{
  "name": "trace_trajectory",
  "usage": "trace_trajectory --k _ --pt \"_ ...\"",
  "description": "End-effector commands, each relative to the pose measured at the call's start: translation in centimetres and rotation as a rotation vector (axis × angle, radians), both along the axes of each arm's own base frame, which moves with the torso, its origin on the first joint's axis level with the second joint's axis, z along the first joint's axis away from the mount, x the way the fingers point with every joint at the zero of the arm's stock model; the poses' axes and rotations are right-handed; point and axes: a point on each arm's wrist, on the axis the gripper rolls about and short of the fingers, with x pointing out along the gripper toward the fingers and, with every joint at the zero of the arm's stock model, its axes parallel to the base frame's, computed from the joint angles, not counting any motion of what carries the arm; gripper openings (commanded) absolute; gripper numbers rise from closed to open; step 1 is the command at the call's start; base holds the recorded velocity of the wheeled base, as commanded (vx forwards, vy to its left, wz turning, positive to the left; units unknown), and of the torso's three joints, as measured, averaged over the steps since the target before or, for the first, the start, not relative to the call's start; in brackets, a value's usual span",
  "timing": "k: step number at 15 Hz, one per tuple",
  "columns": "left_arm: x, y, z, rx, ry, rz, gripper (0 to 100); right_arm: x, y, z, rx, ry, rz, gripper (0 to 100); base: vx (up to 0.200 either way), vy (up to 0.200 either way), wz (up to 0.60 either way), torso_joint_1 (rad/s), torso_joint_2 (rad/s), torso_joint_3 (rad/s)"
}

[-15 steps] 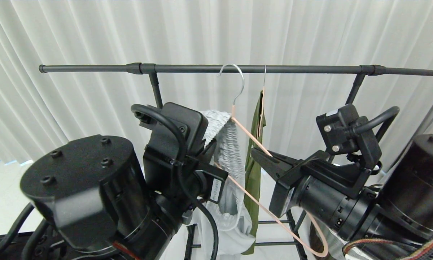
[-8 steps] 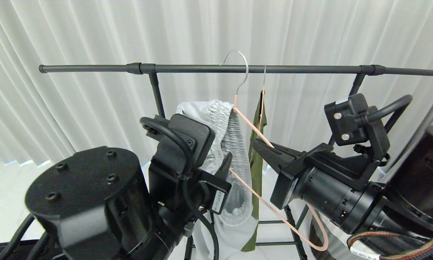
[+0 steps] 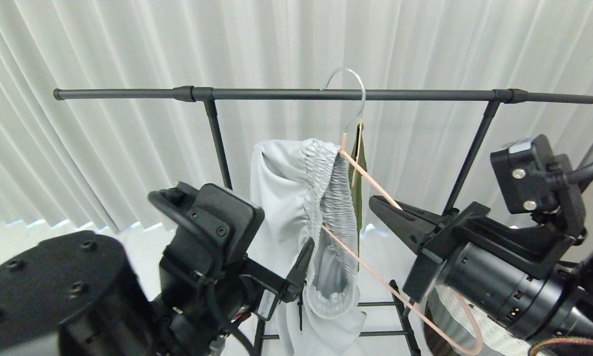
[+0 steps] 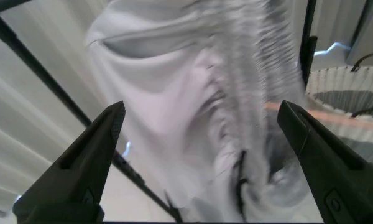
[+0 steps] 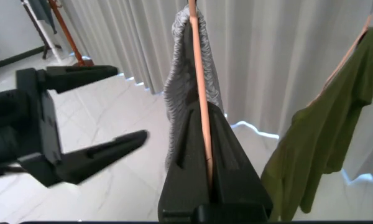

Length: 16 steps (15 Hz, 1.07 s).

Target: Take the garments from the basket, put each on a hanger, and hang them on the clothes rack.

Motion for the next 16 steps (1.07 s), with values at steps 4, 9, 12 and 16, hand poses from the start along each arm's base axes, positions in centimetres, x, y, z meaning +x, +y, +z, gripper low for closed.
trace_trajectory --k 4,9,12,16 --pt "-0.5 6.0 2.3 0.035 -0.061 -0.069 100 -1.0 -1.9 -0.4 -0.025 -0.033 -0.003 0 0.000 0.000 0.00 0.000 0.00 0.000" --pt "0.7 8.5 5.5 0.045 -0.024 -0.250 100 -1.7 -3.5 -1.4 -0.065 -0.041 0.015 0 0.000 0.000 0.00 0.000 0.00 0.000" --pt "1.2 8.2 5.6 0.054 0.012 -0.359 100 -2.4 -4.7 -2.2 -0.104 -0.060 0.044 0 0.000 0.000 0.00 0.000 0.00 0.000" --pt "2.8 6.9 3.9 0.153 0.031 -0.561 100 -2.8 -5.2 -2.7 -0.137 -0.083 0.081 0 0.000 0.000 0.00 0.000 0.00 0.000"
